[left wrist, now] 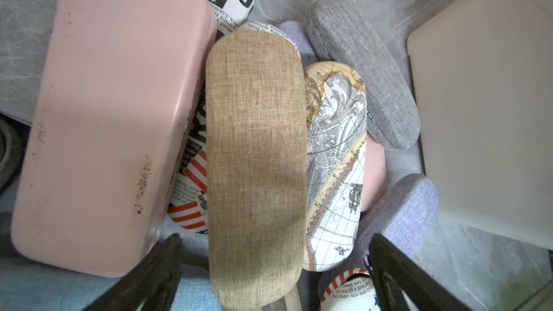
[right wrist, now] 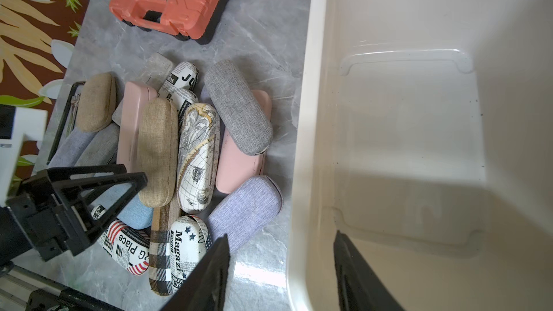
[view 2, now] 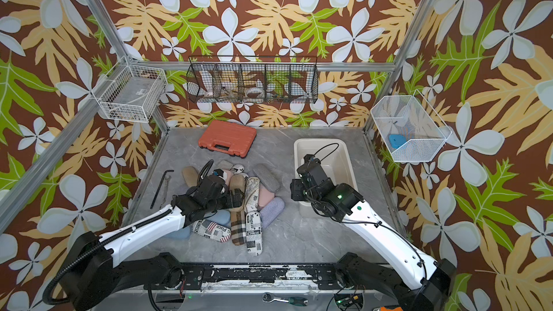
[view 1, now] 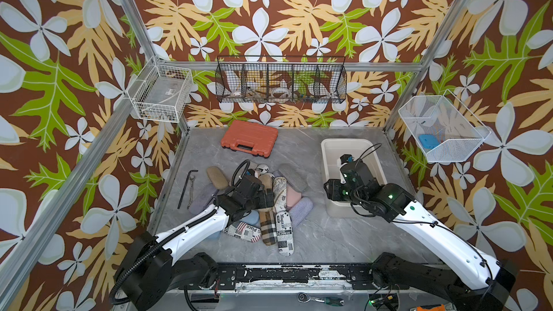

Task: Put the glasses cases into the storage boxes
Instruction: Pick up the glasses case.

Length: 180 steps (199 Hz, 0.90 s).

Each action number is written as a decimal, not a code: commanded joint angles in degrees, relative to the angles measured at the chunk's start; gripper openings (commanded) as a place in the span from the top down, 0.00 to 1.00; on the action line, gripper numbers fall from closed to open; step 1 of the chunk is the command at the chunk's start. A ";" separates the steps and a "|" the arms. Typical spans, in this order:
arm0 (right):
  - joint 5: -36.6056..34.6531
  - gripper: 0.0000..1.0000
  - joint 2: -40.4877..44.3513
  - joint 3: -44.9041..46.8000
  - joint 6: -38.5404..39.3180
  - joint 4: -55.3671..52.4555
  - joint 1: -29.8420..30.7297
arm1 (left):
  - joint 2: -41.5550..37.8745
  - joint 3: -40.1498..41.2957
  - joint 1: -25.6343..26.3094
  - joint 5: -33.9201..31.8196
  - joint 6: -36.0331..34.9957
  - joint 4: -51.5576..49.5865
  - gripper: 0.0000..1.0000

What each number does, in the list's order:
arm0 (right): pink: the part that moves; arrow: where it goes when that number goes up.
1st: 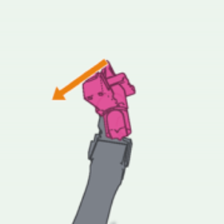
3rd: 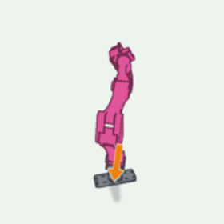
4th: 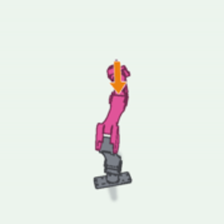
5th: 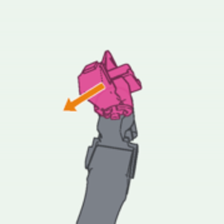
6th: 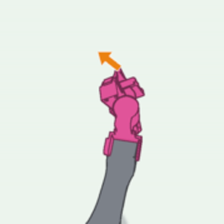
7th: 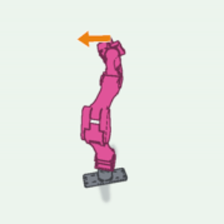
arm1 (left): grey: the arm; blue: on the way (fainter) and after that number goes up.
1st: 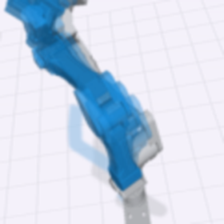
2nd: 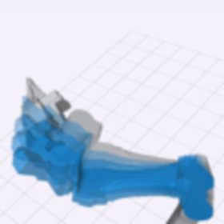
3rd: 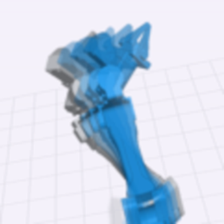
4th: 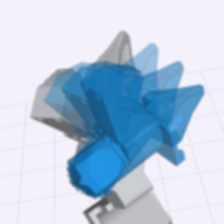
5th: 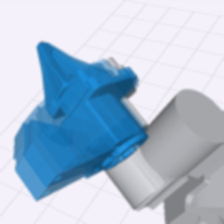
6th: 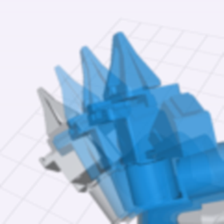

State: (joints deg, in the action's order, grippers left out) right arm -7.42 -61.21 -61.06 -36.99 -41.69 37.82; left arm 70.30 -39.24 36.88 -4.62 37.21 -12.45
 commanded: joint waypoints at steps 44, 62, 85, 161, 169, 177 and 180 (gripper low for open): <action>-2.08 0.47 2.43 1.19 2.44 2.04 0.06 | 5.97 -0.98 2.60 -7.58 2.48 -3.00 0.11; -1.57 0.50 2.16 1.03 3.09 2.97 0.10 | 6.98 -1.35 2.58 -7.18 2.25 -1.89 0.14; -2.10 0.51 1.34 0.61 4.10 3.32 0.06 | 8.32 -2.07 2.64 -6.89 1.99 -0.72 0.16; -2.42 0.53 0.61 1.16 4.75 4.43 0.05 | 11.90 -4.36 3.15 -9.28 3.03 -2.92 0.40; -2.29 0.53 0.74 1.11 4.76 4.51 0.06 | 11.25 -4.11 3.27 -9.45 3.21 -2.93 0.44; -2.18 0.53 0.91 1.03 4.79 4.47 0.02 | 10.34 -3.85 3.28 -9.66 3.45 -2.88 0.46; -2.21 0.53 0.97 0.89 4.70 4.49 0.05 | 9.96 -3.78 3.33 -9.73 3.56 -2.93 0.47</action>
State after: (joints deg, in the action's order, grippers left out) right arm -9.19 -60.66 -60.01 -32.56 -38.11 37.82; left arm 82.13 -43.42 39.92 -12.25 39.29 -14.33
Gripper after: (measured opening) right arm 0.471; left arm 0.581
